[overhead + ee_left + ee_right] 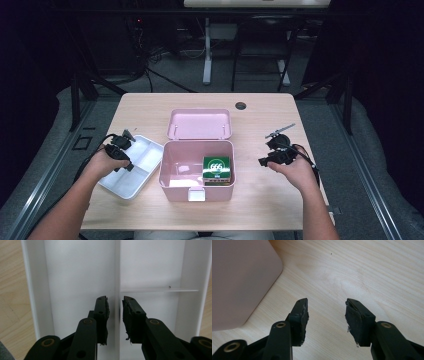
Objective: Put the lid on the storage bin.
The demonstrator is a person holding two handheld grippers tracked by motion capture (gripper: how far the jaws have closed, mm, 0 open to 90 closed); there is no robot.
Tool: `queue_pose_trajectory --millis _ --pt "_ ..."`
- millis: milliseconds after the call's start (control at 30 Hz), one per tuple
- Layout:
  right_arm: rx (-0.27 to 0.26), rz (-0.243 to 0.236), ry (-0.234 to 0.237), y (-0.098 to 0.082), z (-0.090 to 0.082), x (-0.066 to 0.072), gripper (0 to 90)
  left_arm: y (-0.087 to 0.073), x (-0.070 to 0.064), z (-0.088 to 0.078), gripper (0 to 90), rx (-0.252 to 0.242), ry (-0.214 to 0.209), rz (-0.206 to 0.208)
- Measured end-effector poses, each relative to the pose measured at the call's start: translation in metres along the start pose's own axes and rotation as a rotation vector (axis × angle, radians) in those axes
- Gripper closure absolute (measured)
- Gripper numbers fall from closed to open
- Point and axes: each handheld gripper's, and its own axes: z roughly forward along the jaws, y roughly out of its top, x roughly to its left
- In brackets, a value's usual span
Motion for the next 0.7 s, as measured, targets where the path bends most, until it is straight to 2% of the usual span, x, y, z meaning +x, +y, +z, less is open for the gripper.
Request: queue_pose_trajectory --millis 233,700 --pt "-0.002 -0.006 -0.006 0.0 -0.001 -0.002 52.3 0.009 -0.004 0.006 78.4 0.049 0.018 0.012" --pt "-0.007 -0.003 -0.019 -0.001 0.001 -0.002 52.3 0.013 -0.005 0.014 87.5 0.081 0.022 0.008"
